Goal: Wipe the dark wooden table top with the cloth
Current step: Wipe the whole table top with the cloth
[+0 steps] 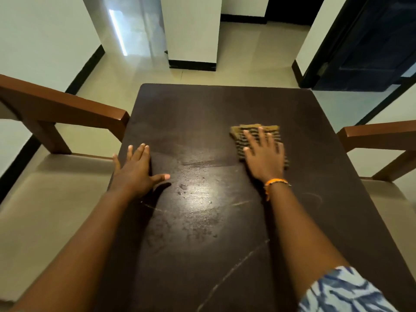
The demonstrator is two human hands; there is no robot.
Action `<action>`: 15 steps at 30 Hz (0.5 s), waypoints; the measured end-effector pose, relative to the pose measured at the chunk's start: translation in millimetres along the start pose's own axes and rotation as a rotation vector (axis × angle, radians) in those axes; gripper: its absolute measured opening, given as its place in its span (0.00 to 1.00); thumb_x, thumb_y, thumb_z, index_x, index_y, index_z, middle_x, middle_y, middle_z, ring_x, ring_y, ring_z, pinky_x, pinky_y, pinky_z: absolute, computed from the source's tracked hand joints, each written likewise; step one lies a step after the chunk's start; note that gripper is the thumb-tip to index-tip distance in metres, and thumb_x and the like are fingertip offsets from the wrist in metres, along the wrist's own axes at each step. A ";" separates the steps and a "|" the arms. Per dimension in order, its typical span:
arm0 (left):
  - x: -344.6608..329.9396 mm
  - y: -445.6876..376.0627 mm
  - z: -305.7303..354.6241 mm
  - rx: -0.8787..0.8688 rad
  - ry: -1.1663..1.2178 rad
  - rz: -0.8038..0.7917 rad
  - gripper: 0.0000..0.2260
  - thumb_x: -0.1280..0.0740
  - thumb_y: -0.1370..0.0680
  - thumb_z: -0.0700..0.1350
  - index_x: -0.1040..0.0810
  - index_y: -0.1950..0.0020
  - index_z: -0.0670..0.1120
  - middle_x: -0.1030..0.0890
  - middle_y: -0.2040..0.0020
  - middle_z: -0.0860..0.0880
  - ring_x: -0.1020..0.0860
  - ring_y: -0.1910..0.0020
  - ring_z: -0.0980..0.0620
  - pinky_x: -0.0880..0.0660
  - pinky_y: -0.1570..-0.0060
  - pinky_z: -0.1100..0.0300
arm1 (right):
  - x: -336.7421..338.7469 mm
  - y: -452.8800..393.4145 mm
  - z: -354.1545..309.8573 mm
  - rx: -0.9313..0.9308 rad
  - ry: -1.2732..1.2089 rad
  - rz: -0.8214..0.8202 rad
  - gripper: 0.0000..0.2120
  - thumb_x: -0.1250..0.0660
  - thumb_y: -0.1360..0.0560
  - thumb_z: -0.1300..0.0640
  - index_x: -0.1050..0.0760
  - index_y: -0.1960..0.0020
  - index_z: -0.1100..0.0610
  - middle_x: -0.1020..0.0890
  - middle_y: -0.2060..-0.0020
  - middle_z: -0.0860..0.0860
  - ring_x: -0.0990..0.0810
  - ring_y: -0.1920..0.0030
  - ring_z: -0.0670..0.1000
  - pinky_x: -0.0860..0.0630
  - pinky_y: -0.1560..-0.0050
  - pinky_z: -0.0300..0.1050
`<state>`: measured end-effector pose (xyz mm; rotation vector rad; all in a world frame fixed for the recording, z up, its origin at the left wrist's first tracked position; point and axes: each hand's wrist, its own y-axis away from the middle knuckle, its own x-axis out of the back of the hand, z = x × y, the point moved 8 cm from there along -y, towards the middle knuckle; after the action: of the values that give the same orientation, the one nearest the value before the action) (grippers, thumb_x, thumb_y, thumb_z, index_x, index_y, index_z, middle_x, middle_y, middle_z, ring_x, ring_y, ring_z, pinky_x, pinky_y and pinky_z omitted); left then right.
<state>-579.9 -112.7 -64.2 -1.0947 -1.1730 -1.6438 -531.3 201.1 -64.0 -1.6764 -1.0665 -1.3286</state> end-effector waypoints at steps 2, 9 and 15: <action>6.0 1.7 -4.1 0.002 0.000 0.072 0.41 0.43 0.27 0.65 0.55 0.24 0.45 0.53 0.22 0.48 0.58 0.24 0.47 0.64 0.30 0.41 | 2.6 1.1 23.9 -0.129 -0.016 -0.003 0.24 0.46 0.21 0.48 0.46 0.26 0.42 0.47 0.23 0.50 0.47 0.25 0.56 0.51 0.27 0.60; 22.8 10.7 -54.0 0.088 0.207 0.193 0.21 0.42 0.21 0.44 0.38 0.28 0.42 0.32 0.30 0.42 0.35 0.30 0.42 0.53 0.28 0.38 | -18.6 5.4 -69.0 -0.118 -0.032 0.003 0.25 0.47 0.21 0.48 0.47 0.25 0.43 0.50 0.23 0.53 0.51 0.24 0.58 0.56 0.28 0.63; 21.8 26.9 -91.8 0.130 0.332 0.200 0.20 0.40 0.22 0.38 0.34 0.30 0.43 0.25 0.36 0.39 0.30 0.33 0.41 0.50 0.27 0.39 | -53.0 10.2 -240.2 0.146 -0.071 -0.037 0.25 0.47 0.21 0.48 0.46 0.25 0.45 0.50 0.23 0.54 0.51 0.24 0.58 0.58 0.28 0.63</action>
<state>-577.9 -210.2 -54.1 -0.7928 -0.9096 -1.5012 -617.2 -29.5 -69.3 -1.6125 -1.2108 -1.1920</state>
